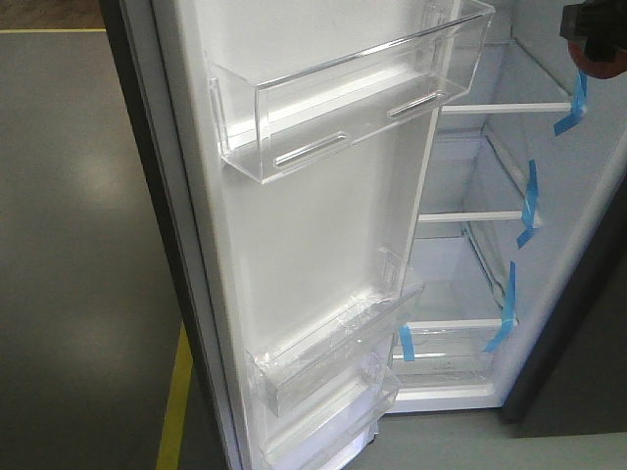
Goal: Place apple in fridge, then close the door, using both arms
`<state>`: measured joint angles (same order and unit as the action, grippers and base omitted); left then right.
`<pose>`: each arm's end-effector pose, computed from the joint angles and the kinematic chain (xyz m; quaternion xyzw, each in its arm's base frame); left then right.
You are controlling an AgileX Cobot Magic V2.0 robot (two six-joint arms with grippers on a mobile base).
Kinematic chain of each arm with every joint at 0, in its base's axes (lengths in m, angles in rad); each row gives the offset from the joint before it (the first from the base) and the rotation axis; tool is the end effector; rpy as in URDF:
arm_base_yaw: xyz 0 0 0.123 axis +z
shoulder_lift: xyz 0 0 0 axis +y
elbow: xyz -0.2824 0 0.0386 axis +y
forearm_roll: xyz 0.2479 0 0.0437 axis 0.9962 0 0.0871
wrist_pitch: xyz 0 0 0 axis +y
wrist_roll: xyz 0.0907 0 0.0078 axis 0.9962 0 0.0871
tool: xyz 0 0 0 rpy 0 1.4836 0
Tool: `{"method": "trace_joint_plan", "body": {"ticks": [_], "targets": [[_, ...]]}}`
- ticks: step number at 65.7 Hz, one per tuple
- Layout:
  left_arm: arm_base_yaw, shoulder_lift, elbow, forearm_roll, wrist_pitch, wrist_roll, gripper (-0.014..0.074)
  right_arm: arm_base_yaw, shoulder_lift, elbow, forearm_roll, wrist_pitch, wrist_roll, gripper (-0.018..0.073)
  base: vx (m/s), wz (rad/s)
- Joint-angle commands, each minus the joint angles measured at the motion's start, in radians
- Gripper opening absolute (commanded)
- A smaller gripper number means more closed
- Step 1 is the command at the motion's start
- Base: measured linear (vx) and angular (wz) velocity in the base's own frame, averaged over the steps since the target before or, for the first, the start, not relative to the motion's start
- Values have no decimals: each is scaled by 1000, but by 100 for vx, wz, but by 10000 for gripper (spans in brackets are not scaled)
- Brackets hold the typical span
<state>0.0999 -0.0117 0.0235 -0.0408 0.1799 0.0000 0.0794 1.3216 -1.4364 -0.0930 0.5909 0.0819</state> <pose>0.0559 0.0049 0.1895 -0.0495 0.7414 0.0173 0.6690 0.2926 0.0185 0.4436 -0.0166 0.8295 0.0020 0.5582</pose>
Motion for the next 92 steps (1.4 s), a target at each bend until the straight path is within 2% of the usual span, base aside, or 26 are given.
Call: {"method": "trace_joint_plan", "body": {"ticks": [1, 21, 41, 54, 60, 65, 72, 87, 92], "targets": [[-1, -13, -18, -8, -71, 0, -6, 0, -30, -30, -8, -81, -5, 167, 0, 0], [-1, -13, -18, -8, -71, 0, -6, 0, -30, -30, -10, -143, -5, 167, 0, 0], [-1, -13, -18, -8, -71, 0, -6, 0, -53, -34, 3, -334, -6, 167, 0, 0], [-1, -13, -18, -8, -71, 0, -6, 0, -34, -122, 28, -342, -50, 167, 0, 0], [-1, -13, -18, -8, -71, 0, -6, 0, -17, -188, 77, -321, -82, 167, 0, 0], [-1, -13, -18, -8, -71, 0, -6, 0, 6, -249, 159, -289, -137, 167, 0, 0], [-1, -13, -18, -8, -71, 0, -6, 0, 49, -328, 339, -211, -269, 167, 0, 0], [-1, -13, -18, -8, -71, 0, -6, 0, 161, -417, 893, 10, -719, 167, 0, 0], [-1, -13, -18, -8, -71, 0, -6, 0, 194, -417, 1034, 63, -841, 167, 0, 0]]}}
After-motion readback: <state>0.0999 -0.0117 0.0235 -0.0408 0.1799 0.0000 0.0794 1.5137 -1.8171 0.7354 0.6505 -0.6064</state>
